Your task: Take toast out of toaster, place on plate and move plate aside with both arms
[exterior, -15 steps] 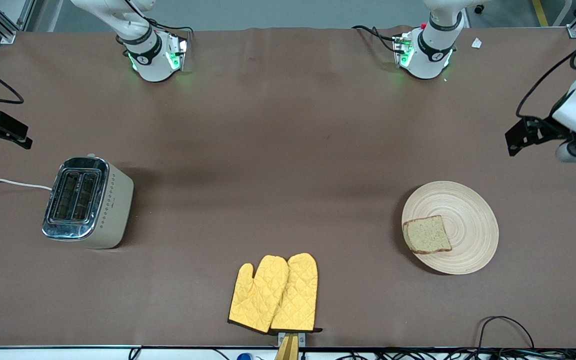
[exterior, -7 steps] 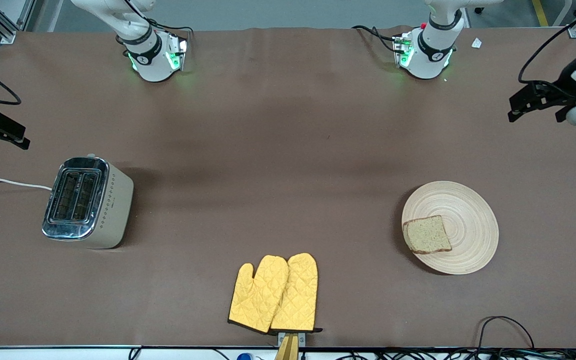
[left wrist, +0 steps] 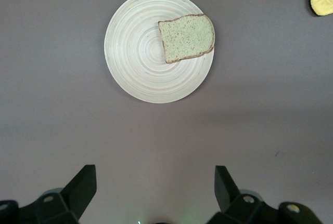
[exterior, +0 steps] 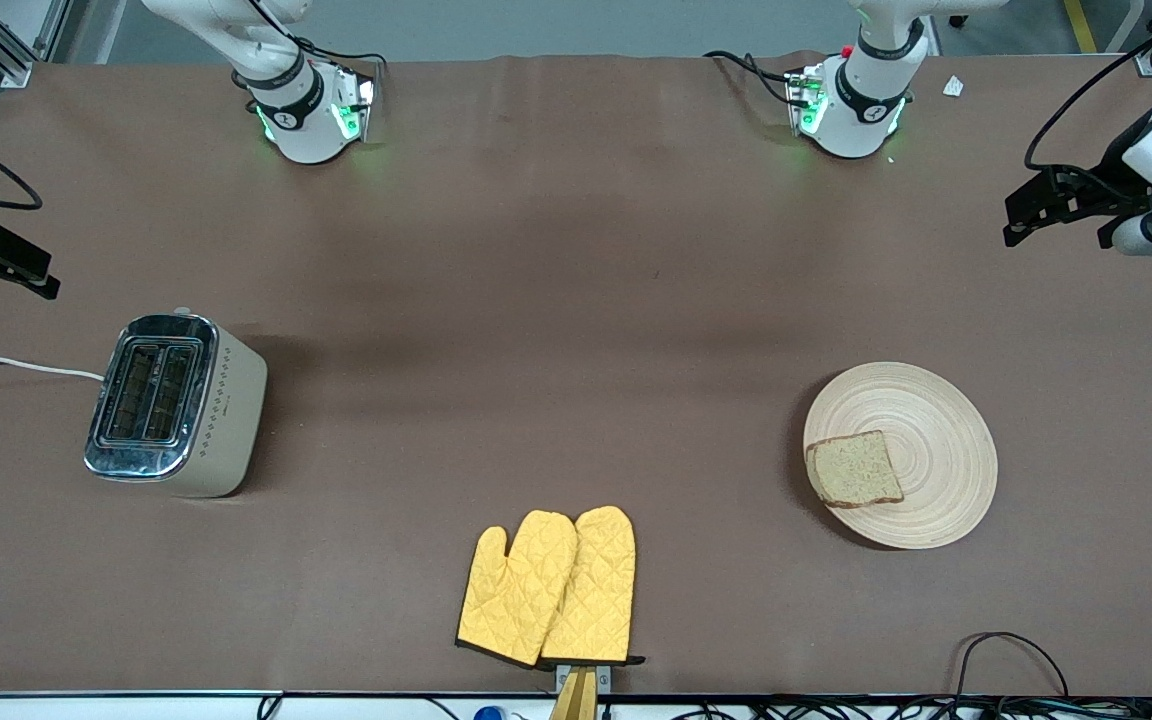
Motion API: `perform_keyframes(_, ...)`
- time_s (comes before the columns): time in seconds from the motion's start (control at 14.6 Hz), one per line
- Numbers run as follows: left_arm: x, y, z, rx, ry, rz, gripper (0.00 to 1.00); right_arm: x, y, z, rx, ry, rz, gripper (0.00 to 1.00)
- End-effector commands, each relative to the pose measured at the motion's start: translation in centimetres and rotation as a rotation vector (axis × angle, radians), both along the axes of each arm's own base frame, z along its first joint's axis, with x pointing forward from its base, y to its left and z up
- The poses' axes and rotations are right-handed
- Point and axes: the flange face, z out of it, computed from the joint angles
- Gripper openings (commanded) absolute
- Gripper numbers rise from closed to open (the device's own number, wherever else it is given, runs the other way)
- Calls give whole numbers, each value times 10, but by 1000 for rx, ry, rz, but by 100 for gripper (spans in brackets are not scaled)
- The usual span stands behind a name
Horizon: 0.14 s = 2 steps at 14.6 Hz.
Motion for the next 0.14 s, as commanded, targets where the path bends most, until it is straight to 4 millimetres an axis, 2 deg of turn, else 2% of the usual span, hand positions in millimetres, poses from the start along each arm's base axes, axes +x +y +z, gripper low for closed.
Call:
perform_keyframes(0.0,1,3,3,8,5,4,100,1,-1,1,-4,1,0,100)
perform_keyframes(0.07,1,4,3,8,8,5,100,1,-1,1,-4,3,0,100)
